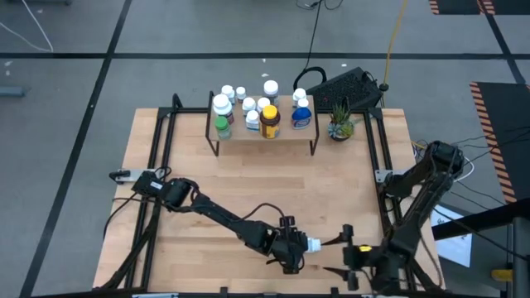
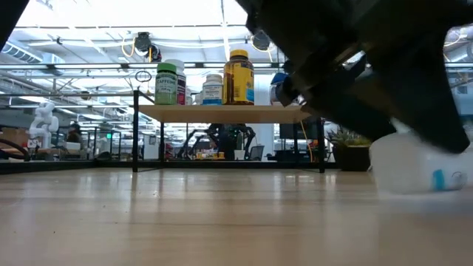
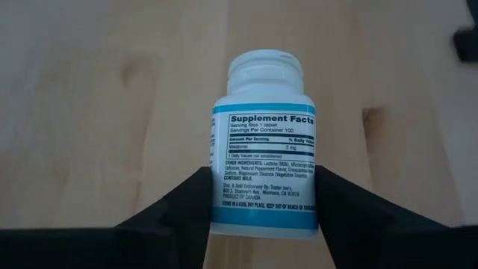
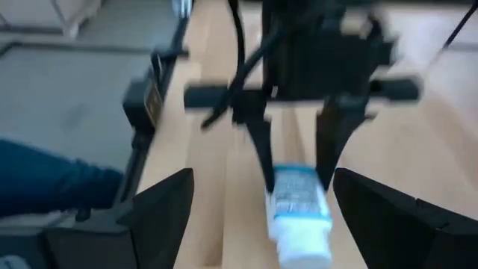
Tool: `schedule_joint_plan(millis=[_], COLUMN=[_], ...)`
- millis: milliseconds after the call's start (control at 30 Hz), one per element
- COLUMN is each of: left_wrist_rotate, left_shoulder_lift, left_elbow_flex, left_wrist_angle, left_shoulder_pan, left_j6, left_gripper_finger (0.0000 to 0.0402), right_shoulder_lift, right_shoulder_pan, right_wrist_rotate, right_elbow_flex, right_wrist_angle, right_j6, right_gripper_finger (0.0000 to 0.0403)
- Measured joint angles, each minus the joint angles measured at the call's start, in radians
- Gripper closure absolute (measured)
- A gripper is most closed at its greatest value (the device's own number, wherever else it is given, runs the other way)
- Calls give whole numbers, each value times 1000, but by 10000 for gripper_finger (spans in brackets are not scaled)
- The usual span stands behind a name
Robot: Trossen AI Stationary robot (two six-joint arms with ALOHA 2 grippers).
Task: Pick and place medicine bottles onto shelf by color
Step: Put the white pill bottle on the shelf
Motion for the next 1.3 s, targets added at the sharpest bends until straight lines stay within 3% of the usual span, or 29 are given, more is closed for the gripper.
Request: schedule_joint_plan(millis=[167, 333, 433, 567, 700, 867, 1133, 1300], left_wrist_rotate=[-9, 151, 281, 441, 550, 589, 599, 603], left_shoulder_lift=[0, -8, -21, -33, -37, -40, -40, -40], left_elbow_flex=[0, -1, -1, -1, -1, 0, 0, 0], left_wrist_angle=[127, 246, 391, 583, 744, 826, 816, 819], left_shoulder_pan=[-14, -28, -39, -55, -54, -33, -18, -20], left_j6=[53, 104, 148, 220, 253, 215, 198, 193], left_gripper_finger=[186, 199, 199, 184, 187, 197, 189, 195], right_shoulder_lift=[-46, -58, -58, -58, -58, -27, 6, 6], right_shoulder_pan=[73, 138, 179, 229, 249, 168, 82, 81], right_wrist_rotate=[141, 142, 119, -8, -58, -55, -172, -207], right_elbow_flex=[0, 0, 0, 0, 0, 0, 0, 0], right_wrist_angle=[58, 192, 404, 677, 776, 793, 814, 838], right_j6=[-76, -211, -402, -754, -998, -1019, -1011, -1016], right_gripper_finger=[88, 88, 88, 88, 88, 88, 89, 128])
